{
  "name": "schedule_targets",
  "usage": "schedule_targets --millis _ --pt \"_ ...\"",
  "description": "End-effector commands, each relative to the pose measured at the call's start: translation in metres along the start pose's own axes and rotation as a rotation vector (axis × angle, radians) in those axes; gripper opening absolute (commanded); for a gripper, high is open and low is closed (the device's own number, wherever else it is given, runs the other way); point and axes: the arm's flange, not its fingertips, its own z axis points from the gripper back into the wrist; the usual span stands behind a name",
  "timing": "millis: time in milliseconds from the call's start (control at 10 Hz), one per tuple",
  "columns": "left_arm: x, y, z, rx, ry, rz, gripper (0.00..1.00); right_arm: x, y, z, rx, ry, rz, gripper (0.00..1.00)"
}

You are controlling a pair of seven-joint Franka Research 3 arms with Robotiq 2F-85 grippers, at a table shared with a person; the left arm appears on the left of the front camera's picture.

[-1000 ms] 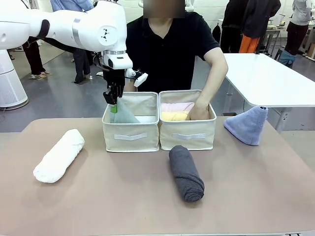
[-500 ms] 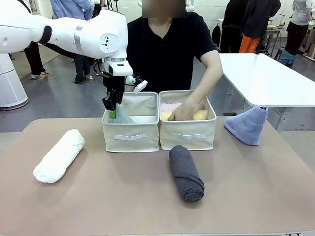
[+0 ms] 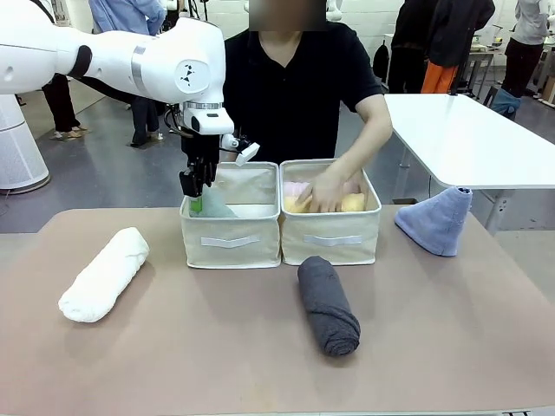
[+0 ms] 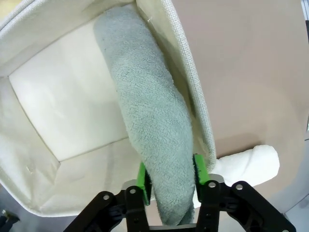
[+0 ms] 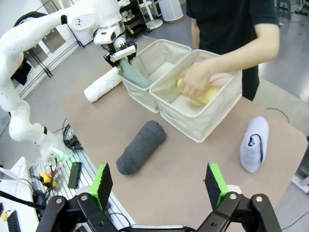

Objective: Sort the towels based on their folding style.
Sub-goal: Pick up one triangle-folded towel and place it in the left Fabric basket.

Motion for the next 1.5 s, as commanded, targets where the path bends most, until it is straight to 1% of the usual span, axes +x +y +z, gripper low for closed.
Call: schedule_targets --millis 0,800,900,1000,1100,1200,1300,1400 --pt "0.0 -0.008 0.002 0.001 0.007 0.017 1.0 0.0 -0.001 -0.002 0.02 -0.017 0.01 1.0" --pt "-0.001 -0.008 0.003 -0.01 0.0 0.013 1.0 0.0 -0.001 -0.002 0.02 -0.017 0.01 1.0" --pt "-0.003 -0.009 0.011 0.009 -0.02 0.009 1.0 0.0 -0.001 -0.002 0.02 -0.017 0.01 1.0" --pt "-0.009 -0.019 0.037 0.071 -0.08 0.008 1.0 0.0 -0.001 -0.002 0.02 -0.017 0.01 1.0" --pt "-0.023 -0.035 0.074 0.141 -0.127 -0.002 1.0 0.0 -0.001 -0.002 0.02 -0.017 0.01 1.0" --pt "-0.049 -0.067 0.107 0.208 -0.149 -0.008 1.0 0.0 -0.001 -0.002 0.02 -0.017 0.01 1.0" --pt "-0.08 -0.097 0.125 0.237 -0.166 0.016 1.0 0.0 -0.001 -0.002 0.02 -0.017 0.01 1.0" --pt "-0.112 -0.129 0.133 0.239 -0.207 0.044 1.0 0.0 -0.001 -0.002 0.02 -0.017 0.01 1.0"
